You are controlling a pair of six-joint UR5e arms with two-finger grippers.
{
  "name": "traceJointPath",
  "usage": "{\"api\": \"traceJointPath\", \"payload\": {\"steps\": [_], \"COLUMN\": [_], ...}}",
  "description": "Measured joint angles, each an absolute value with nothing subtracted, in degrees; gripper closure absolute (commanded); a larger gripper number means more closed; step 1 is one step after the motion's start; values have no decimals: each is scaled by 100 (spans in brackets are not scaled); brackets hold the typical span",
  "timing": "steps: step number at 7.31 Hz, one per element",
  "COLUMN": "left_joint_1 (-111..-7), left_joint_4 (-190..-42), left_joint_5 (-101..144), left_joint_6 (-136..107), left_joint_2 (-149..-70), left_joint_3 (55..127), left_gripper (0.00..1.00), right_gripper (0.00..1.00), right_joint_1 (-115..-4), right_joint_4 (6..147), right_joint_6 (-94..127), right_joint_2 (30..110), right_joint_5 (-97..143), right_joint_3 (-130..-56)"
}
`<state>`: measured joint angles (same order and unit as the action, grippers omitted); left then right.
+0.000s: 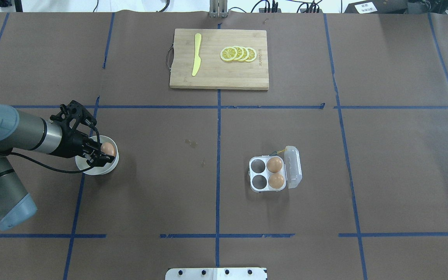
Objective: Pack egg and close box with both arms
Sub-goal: 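Lift the egg with the left gripper and carry it to the egg box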
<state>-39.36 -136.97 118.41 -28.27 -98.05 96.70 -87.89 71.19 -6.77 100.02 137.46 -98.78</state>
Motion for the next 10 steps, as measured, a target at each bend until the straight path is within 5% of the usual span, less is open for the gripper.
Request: {"api": "traceJointPath", "payload": {"steps": [5,10], "left_joint_1": [-4021,-3976], "left_joint_4": [-13719,-14434], "left_joint_5": [12083,11779], "left_joint_6": [-2826,-2888], "left_joint_2": [-9342,-10323], "left_joint_3": [10488,10489], "left_gripper": [70,70], "right_gripper": [0,0], "right_joint_1": [-8789,-8789], "right_joint_4": [7119,7119], "right_joint_6": [-677,-675], "right_joint_2": [10002,10002], "right_joint_5": [13746,13746], "right_joint_3": [-9893,-9881]}}
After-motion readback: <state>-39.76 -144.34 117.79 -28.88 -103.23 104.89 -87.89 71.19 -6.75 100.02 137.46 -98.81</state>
